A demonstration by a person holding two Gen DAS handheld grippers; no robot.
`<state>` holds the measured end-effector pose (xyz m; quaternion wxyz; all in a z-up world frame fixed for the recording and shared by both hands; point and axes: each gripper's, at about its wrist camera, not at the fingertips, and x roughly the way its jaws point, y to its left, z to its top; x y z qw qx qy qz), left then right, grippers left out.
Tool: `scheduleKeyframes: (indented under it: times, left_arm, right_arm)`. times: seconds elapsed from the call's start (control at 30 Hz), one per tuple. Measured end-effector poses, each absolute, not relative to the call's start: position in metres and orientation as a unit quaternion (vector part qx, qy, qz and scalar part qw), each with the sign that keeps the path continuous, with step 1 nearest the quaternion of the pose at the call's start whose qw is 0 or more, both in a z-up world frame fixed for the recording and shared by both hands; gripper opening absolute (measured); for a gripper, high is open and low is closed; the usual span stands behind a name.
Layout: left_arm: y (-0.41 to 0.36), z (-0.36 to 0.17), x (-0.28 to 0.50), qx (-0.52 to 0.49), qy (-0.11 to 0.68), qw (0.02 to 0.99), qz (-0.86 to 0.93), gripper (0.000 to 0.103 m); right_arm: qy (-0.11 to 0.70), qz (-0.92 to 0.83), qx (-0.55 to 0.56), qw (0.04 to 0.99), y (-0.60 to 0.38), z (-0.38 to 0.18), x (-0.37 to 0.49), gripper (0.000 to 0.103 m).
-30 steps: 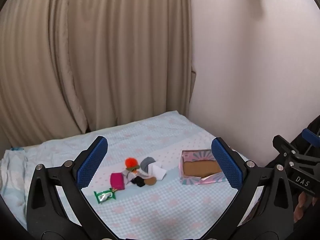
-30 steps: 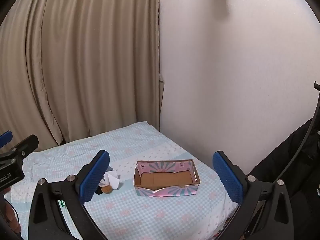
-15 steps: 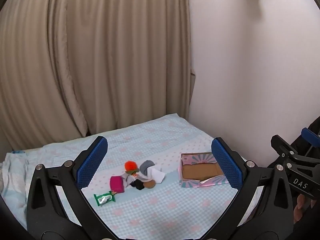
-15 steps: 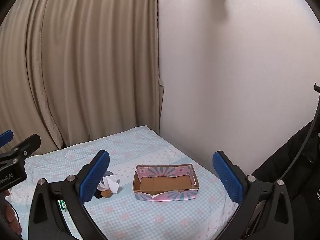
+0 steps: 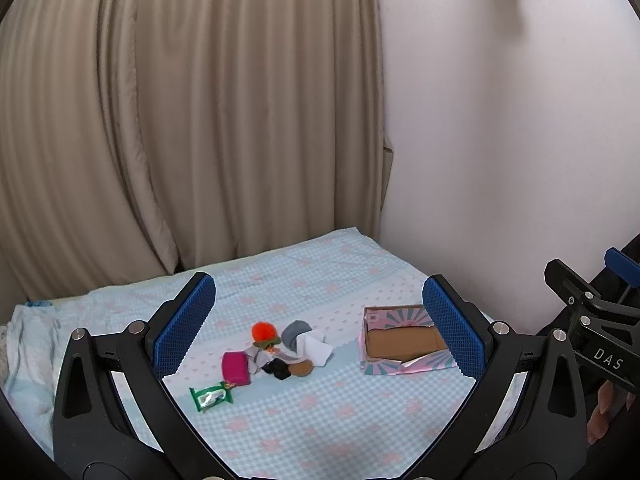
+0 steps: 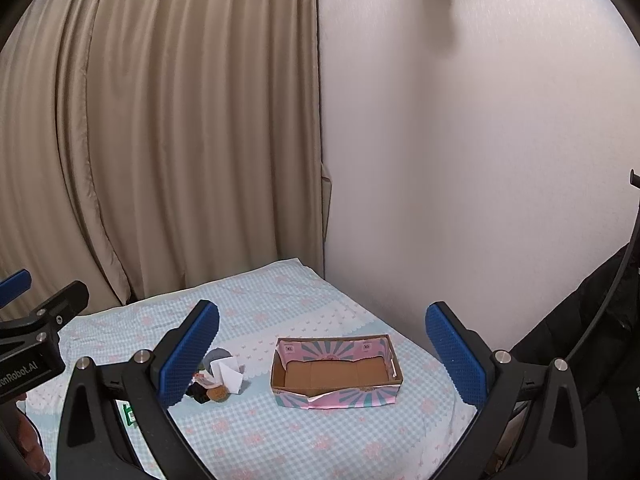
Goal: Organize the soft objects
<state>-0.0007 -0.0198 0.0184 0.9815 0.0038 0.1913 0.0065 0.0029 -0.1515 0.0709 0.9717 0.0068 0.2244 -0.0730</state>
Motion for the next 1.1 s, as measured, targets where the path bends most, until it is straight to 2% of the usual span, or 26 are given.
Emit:
scheduleKeyframes:
  times: [0.87, 1.0, 1.1]
  left_arm:
    - [-0.021, 0.017, -0.005, 0.002, 0.194, 0.981, 0.009, 0.103]
    - [-0.019, 0.014, -0.012, 0.004, 0.194, 0.981, 0.009, 0.103]
    - [-0.018, 0.014, -0.014, 0.005, 0.196, 0.981, 0.009, 0.103]
  right_arm:
    - [0.216, -0.077, 0.001, 0.973, -0.138, 0.052, 0.068, 0.103]
    - [0.212, -0.076, 0.002, 0.974, -0.141, 0.041, 0.045, 0.103]
    - [0.214, -0.077, 0.002, 0.974, -0.138, 0.039, 0.060, 0.103]
